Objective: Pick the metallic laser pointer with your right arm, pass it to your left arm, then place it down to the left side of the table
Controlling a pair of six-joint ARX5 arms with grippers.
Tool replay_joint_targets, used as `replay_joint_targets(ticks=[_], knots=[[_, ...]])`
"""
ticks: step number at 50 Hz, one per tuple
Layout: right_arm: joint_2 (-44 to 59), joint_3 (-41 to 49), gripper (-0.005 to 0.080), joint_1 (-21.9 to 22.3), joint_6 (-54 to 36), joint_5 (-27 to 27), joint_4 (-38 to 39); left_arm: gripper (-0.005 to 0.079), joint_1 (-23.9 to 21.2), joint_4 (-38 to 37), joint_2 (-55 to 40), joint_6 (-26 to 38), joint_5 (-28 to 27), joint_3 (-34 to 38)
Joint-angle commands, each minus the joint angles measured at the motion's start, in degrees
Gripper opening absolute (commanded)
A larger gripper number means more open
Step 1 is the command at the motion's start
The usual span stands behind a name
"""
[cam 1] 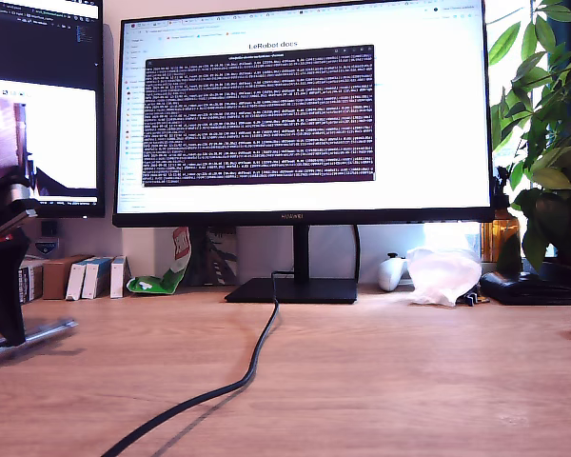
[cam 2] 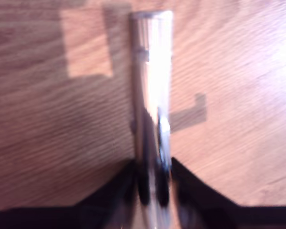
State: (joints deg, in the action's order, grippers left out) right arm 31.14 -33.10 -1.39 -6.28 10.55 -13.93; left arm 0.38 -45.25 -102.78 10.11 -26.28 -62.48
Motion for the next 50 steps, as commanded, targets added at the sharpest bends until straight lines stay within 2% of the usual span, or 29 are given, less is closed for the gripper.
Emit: replay_joint_targets(ticks=[1,8,14,17,21,32,41,44,47,50], knots=[[0.1,0.4,-0.0012,-0.1,-0.2,0.4,0.4,0.0247,0.2,0.0,-1.2,0.5,0.6,-0.8],[0.1,0.4,-0.0012,-0.1,-0.2,1.2,0.3,0.0245,0.3,-3.4,-1.2,0.5,-0.6,-4.4],[0.1,0.4,-0.0012,-0.1,-0.2,1.3,0.3,0.0207,0.3,-7.8,-1.1,0.5,-2.0,-8.4],[0.1,0.4,-0.0012,-0.1,-0.1,1.3,0.2,0.0134,0.3,-10.0,-1.0,0.5,-2.6,-10.2],[0.1,0.4,-0.0012,-0.1,0.5,1.3,-0.6,-0.0023,0.2,-12.0,-1.0,2.4,-3.7,-12.2],[0.1,0.4,-0.0011,-0.1,0.5,1.3,-0.9,-0.0019,0.2,-11.7,-1.0,1.3,-6.9,-15.9],[0.1,0.4,-0.0005,-0.5,0.5,4.5,4.1,-0.0019,0.2,-5.6,-1.0,0.4,-12.6,-18.4],[0.1,-0.1,-0.0005,-0.5,1.4,3.9,5.4,-0.0019,0.2,-2.8,-1.0,-0.7,-12.2,-19.6],[0.5,-0.4,-0.0005,-0.5,4.6,1.3,6.8,-0.001,0.2,-0.5,-1.0,-5.4,-11.5,-20.4],[0.6,-0.4,-0.0004,-0.3,4.9,-2.7,6.9,-0.0008,0.2,0.8,-0.1,-4.6,-7.2,-20.5]])
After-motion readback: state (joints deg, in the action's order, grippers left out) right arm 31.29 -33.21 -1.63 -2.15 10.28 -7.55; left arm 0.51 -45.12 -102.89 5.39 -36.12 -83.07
